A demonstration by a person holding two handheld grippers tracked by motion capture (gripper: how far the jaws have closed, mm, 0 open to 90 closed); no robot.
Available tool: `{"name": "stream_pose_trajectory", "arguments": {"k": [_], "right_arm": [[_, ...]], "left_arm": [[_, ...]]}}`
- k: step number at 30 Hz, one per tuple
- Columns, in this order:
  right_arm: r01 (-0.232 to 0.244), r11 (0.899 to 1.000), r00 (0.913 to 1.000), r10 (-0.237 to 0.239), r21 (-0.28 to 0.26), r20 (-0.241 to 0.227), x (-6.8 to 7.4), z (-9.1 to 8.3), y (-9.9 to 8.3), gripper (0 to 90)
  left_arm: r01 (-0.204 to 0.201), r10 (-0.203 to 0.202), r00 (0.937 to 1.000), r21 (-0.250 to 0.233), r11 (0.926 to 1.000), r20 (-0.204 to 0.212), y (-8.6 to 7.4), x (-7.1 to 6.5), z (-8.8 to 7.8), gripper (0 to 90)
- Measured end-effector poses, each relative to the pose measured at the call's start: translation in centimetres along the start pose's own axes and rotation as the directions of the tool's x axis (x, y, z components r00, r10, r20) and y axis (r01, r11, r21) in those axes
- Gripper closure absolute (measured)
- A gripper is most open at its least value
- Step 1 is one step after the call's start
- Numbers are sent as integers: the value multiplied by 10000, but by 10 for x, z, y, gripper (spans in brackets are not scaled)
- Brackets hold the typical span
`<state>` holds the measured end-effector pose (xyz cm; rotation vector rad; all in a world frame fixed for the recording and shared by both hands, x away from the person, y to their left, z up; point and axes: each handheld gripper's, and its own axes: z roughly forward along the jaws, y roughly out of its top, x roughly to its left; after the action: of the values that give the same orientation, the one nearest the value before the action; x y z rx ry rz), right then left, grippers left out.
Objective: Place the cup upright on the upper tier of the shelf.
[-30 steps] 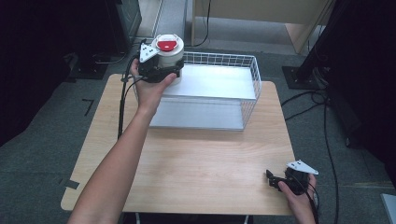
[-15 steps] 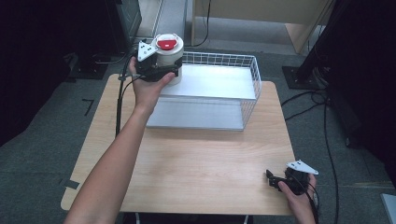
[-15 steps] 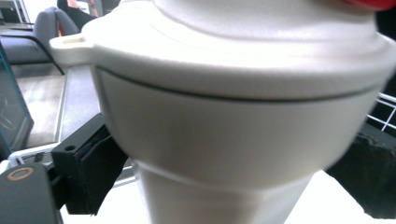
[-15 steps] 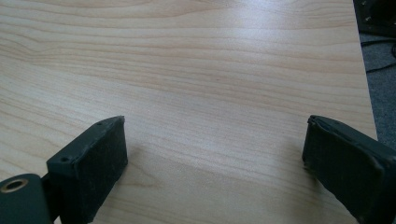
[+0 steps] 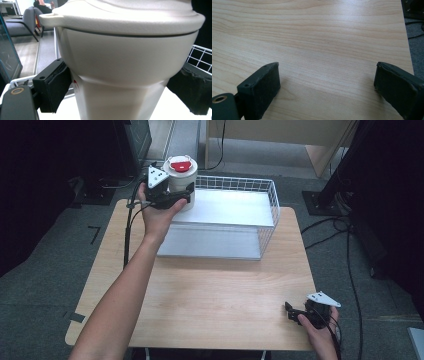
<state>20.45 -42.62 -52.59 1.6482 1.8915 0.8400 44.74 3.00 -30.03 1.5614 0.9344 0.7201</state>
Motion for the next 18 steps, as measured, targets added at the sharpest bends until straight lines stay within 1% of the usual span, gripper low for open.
{"name": "stream_pose_trajectory", "arguments": {"k": [2, 4, 9, 12, 18], "right_arm": [[-11, 10000, 10000, 11, -6, -14, 0, 0, 0, 63], [27, 10000, 10000, -27, -4, -9, 0, 0, 0, 63], [26, 10000, 10000, -26, -2, -9, 0, 0, 0, 63], [28, 10000, 10000, -28, -2, -9, 0, 0, 0, 62], [40, 10000, 10000, -40, -1, -1, 0, 0, 0, 63]], "left_arm": [[115, -115, 9999, -33, 9999, 34, -1, 0, -1, 78], [128, -128, 9999, -33, 9999, 15, -1, 0, -2, 46], [164, -164, 9998, -28, 9999, 86, -5, 1, -5, 30], [355, -353, 9992, -107, 9993, 160, -10, 2, -9, 29], [236, -233, 9997, -367, 9990, 88, -16, -1, -20, 29]]}}
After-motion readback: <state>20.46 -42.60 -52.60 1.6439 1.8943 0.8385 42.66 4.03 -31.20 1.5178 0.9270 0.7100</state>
